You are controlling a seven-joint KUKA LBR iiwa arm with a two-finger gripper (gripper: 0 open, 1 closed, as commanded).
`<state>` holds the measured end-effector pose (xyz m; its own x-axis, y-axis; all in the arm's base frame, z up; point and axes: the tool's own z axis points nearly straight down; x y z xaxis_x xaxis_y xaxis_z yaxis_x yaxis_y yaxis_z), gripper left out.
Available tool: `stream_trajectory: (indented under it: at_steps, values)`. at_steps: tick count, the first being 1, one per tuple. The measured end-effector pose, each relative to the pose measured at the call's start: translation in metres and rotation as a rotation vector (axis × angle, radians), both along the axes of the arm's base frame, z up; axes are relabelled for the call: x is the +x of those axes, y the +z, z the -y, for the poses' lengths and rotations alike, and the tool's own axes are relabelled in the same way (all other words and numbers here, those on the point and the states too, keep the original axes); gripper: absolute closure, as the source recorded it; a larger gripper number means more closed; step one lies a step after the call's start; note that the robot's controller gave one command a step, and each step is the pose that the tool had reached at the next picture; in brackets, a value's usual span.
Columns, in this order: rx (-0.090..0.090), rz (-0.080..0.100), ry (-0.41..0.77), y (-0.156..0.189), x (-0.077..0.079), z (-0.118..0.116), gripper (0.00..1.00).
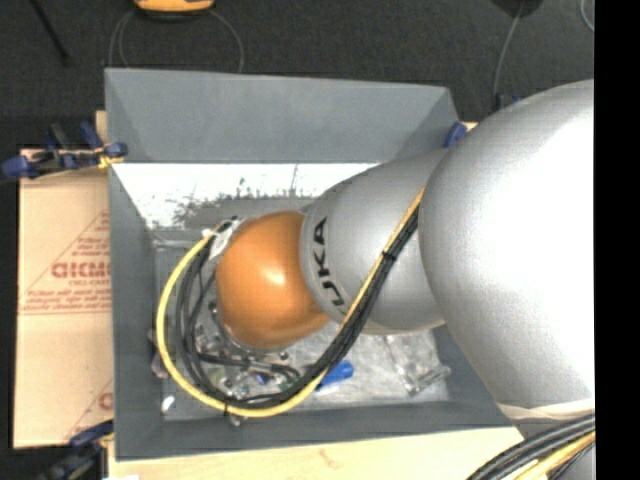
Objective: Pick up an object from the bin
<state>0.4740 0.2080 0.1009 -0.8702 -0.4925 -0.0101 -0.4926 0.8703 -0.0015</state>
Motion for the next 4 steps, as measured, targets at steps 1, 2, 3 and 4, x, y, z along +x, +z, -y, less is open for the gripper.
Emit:
stream_trajectory:
  at_steps: [1,2,3,4]
  values:
    - [0.003,0.012,0.111,-0.026,0.008,0.006,0.00]
    - [0.009,0.015,0.020,-0.025,0.006,0.038,0.00]
    - [0.007,0.011,0.018,-0.025,0.005,0.039,1.00]
    - [-0.002,-0.002,0.014,0.024,0.007,0.039,1.00]
